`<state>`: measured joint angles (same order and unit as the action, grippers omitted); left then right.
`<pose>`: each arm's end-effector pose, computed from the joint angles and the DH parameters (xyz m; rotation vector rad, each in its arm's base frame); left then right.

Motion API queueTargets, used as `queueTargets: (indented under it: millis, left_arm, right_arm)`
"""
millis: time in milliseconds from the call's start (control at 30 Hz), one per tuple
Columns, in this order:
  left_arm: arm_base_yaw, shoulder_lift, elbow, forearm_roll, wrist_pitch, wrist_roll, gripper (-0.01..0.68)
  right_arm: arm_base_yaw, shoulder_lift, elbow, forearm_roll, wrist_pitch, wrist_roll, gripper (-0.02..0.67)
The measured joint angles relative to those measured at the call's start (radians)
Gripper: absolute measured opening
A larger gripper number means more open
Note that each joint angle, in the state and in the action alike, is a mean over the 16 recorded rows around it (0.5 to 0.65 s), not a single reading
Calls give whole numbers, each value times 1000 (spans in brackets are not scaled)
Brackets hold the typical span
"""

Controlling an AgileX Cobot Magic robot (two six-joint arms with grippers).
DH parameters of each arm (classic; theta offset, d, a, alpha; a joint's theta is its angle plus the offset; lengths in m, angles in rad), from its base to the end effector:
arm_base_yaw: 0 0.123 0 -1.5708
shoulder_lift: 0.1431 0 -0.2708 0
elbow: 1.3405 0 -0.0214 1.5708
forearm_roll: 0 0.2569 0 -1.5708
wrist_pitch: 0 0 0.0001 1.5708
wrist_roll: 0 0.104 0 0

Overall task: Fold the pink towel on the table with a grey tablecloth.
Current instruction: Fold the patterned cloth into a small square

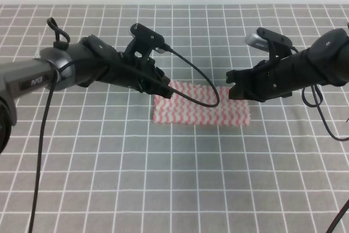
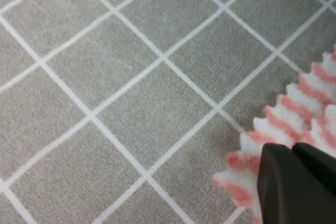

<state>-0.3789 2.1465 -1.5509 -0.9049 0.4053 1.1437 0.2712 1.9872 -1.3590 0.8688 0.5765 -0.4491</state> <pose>0.4379 -0.2091 0.1518 0.9001 2.1471 -0.4174 0.4034 0.1572 0.1622 -0.1045 2.5593 0.7801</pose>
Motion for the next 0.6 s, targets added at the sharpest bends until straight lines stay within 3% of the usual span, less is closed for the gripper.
queueTargets:
  millis: [367,600]
  left_arm:
    - [-1,-5,0,-1,-34,11,32]
    - [-1,-6,1,-2,-56,16,161]
  right_arm:
    - [0,0,0,0,1,-1,-15]
    - [0,0,0,0,3,-1,-15]
